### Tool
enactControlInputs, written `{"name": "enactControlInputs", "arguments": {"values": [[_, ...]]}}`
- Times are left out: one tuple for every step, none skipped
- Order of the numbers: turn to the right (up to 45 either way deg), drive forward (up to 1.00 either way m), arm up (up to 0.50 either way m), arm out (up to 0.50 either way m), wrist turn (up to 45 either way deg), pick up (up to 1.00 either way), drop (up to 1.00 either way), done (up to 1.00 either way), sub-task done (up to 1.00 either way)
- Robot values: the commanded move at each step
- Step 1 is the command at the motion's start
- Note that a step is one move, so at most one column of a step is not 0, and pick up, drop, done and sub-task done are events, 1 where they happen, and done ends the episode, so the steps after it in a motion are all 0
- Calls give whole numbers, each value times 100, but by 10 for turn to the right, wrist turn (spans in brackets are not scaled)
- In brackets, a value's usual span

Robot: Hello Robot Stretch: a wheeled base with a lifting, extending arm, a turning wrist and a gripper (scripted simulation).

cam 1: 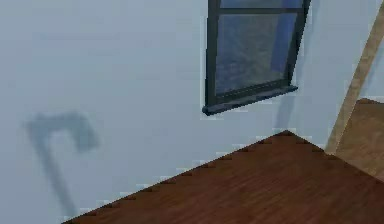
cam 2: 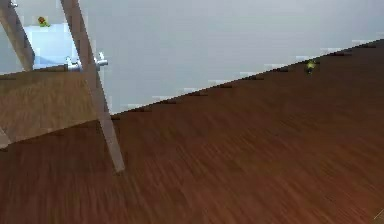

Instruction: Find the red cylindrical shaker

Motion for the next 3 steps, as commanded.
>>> {"name": "enactControlInputs", "arguments": {"values": [[450,0,0,0,0,0,0,0,0],[450,0,0,0,0,0,0,0,0],[270,0,0,0,0,0,0,0,0]]}}
